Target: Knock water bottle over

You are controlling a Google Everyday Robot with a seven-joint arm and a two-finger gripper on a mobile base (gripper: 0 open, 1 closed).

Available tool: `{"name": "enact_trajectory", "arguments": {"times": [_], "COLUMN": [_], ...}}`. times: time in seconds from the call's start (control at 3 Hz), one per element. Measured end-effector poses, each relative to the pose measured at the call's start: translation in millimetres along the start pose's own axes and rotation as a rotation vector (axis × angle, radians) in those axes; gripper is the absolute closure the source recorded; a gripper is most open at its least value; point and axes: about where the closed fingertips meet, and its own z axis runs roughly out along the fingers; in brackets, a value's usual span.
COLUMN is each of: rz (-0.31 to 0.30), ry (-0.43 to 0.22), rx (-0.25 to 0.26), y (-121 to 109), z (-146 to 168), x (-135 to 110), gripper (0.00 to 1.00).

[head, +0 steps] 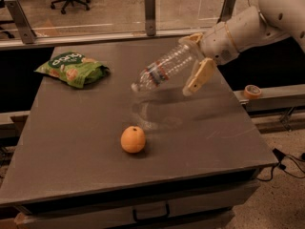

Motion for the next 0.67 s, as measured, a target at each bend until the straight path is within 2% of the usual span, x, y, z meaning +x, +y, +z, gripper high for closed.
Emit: {"name": "enact_trajectory", "arguments": {"times": [0.33, 0.67], "rz": [-0.039, -0.039], "ry": [-0.063, -0.063], "rx": [-0.07, -0.071], "y": [20.3, 20.7], "z": [36.7, 37.2], "x": [-41.9, -42.1], "gripper": [0.0, 0.0]}}
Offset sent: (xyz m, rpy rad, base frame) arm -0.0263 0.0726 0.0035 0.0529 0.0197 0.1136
